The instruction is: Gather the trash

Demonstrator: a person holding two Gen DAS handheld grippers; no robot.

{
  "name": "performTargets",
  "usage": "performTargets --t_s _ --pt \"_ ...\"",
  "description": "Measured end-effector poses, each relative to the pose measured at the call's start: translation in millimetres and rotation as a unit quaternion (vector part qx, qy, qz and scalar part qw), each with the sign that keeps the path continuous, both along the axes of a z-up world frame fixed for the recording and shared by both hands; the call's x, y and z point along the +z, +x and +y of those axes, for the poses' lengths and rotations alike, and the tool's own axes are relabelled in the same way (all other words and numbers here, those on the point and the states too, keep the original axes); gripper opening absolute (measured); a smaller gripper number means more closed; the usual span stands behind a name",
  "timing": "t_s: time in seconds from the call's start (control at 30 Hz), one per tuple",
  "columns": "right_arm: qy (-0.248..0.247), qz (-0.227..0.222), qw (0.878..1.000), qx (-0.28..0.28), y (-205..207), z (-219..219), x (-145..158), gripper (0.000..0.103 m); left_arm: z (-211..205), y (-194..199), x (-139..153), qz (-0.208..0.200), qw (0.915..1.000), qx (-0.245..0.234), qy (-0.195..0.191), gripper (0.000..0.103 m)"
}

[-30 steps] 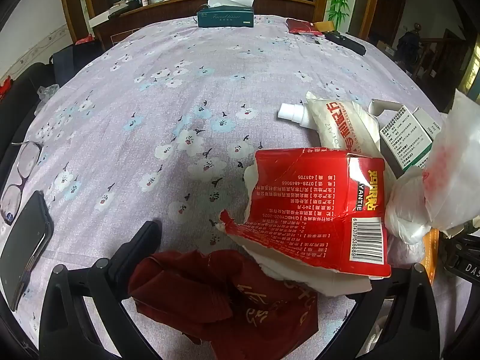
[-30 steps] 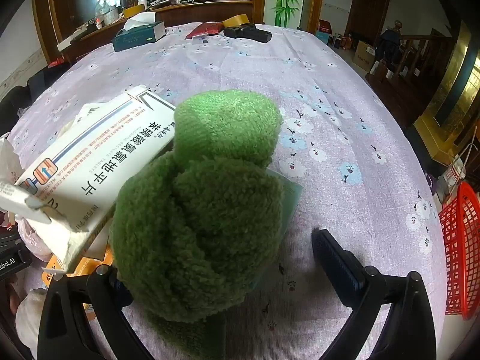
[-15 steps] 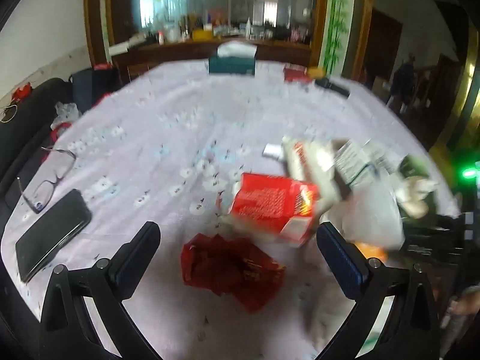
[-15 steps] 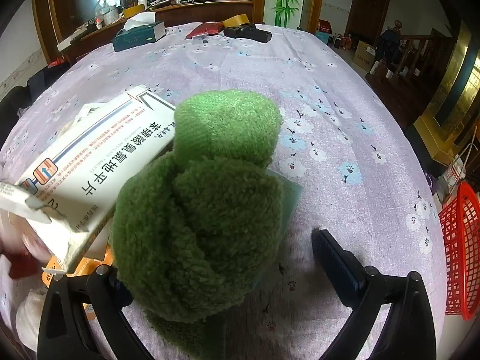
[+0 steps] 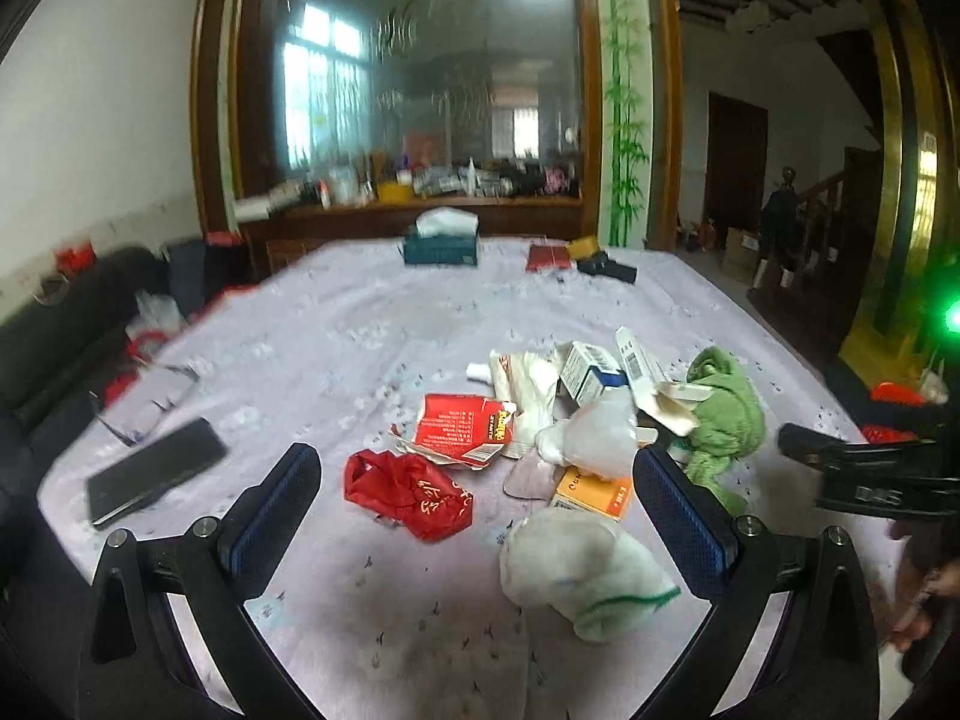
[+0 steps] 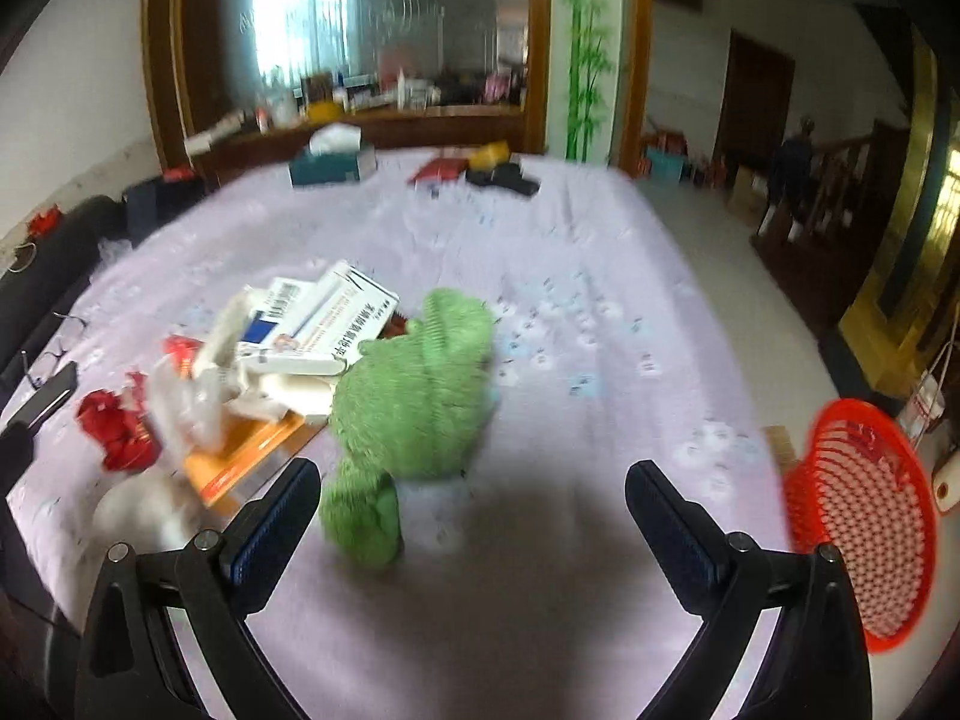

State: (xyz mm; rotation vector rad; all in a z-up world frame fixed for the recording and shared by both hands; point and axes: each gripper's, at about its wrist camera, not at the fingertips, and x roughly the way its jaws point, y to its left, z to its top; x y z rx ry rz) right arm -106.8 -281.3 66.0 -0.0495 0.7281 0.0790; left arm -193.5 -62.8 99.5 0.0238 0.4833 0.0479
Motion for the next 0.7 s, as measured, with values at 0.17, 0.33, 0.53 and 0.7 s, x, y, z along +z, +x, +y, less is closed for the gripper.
performTargets --t_s 0.17,0.33,0.53,0.7 --pt "0.002 -0.043 0.999 -0.006 -49 -3 6 0.103 -11 -27 -9 -0.011 0.9998 0.016 0.001 0.103" --pt "0.0 -0.044 0.998 -0.034 -76 -13 -6 0.103 -16 -39 -17 0.004 0.9998 0.02 0.008 0.103" --pt "0.008 -0.037 0.998 -0.049 -88 -22 -9 0.103 -18 -48 -23 0.013 0.9998 0.014 0.003 0.103" --pt "-0.015 -0.046 0.998 -0.049 -87 -13 -7 0.103 -20 -41 -28 0.022 0.9996 0.014 0.008 0.103"
